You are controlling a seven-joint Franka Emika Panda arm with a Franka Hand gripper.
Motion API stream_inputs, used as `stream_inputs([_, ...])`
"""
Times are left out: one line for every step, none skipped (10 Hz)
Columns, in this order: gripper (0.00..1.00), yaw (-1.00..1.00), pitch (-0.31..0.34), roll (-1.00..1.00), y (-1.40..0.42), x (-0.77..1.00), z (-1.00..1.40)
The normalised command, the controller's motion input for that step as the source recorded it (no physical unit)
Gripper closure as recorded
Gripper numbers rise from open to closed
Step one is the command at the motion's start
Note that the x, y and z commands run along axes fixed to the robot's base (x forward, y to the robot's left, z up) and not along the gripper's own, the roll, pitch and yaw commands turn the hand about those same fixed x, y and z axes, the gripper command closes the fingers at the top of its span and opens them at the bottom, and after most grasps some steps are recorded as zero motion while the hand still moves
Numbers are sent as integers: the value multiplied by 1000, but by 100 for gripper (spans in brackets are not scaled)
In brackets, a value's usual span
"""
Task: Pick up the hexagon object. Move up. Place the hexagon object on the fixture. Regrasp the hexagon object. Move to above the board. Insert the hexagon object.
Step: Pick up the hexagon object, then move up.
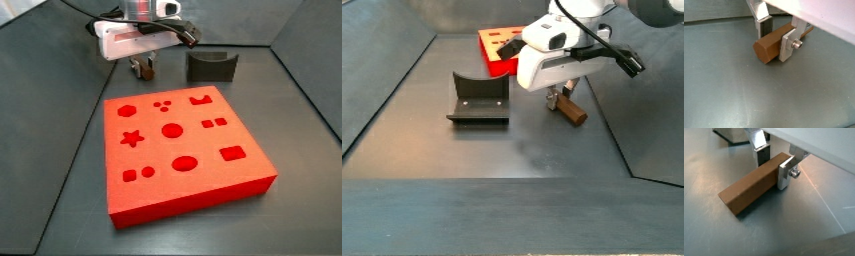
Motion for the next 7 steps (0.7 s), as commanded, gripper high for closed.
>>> stream_inputs([100,0,0,0,0,0,0])
stream_inputs([100,0,0,0,0,0,833])
stream_inputs([100,4,21,-7,-42,-22,789])
stream_inputs([100,3,29,-1,-34,-33,708])
stream_inputs([100,2,31,10,-19,-29,594])
stream_inputs([100,-4,36,25,-3,-24,416])
stream_inputs([100,-8,38,37,4,-23,270])
